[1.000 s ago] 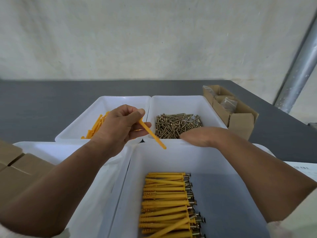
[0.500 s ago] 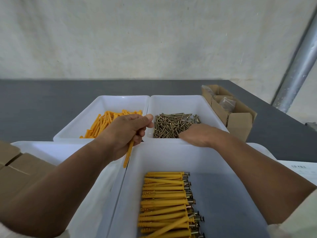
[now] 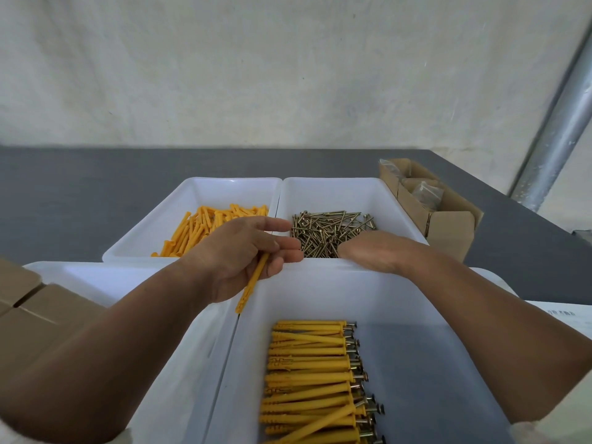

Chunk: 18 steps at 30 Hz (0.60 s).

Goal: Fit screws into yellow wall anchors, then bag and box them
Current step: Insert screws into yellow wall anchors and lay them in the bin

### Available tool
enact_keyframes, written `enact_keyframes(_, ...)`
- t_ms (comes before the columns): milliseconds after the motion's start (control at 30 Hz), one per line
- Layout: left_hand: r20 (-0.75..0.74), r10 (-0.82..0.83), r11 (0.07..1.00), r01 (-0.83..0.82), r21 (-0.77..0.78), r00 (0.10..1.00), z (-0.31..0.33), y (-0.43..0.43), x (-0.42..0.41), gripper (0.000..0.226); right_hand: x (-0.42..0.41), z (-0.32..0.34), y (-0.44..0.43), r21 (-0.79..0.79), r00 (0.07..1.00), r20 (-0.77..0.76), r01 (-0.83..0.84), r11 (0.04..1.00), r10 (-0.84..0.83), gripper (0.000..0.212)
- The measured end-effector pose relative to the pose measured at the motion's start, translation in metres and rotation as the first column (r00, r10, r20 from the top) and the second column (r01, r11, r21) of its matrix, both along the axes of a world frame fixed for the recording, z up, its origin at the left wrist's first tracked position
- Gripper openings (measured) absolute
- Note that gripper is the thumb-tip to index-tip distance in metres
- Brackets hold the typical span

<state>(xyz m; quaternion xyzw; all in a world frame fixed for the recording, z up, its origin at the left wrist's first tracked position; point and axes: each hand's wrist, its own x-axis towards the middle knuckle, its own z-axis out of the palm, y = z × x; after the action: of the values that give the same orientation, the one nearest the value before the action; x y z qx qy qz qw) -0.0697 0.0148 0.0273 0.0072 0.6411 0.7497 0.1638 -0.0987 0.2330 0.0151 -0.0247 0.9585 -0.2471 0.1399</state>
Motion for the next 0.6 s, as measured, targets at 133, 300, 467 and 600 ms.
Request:
enact_keyframes(133, -0.012, 0.002, 0.998, -0.001, 0.062, 1.0, -0.003, 0.0, -0.001, 0.035, 0.004, 0.005, -0.001, 0.042, 0.995, -0.051, -0.087, 0.995, 0.089, 0.027)
enact_keyframes(300, -0.023, 0.032, 0.996, -0.03, 0.082, 0.999, -0.003, -0.001, 0.0, 0.033, 0.01, 0.007, 0.009, -0.153, 0.991, -0.125, -0.073, 0.986, 0.053, 0.022)
enact_keyframes(467, 0.018, 0.027, 0.998, -0.028, 0.048, 0.999, -0.001, -0.001, 0.002, 0.019, 0.014, 0.003, 0.016, -0.289, 0.981, -0.192, -0.052, 0.956, -0.005, 0.029)
enact_keyframes(600, 0.011, 0.044, 0.999, -0.044, 0.014, 0.999, -0.001, -0.002, 0.004, 0.009, 0.014, 0.0, 0.018, -0.445, 0.961, -0.255, -0.021, 0.895, -0.105, 0.021)
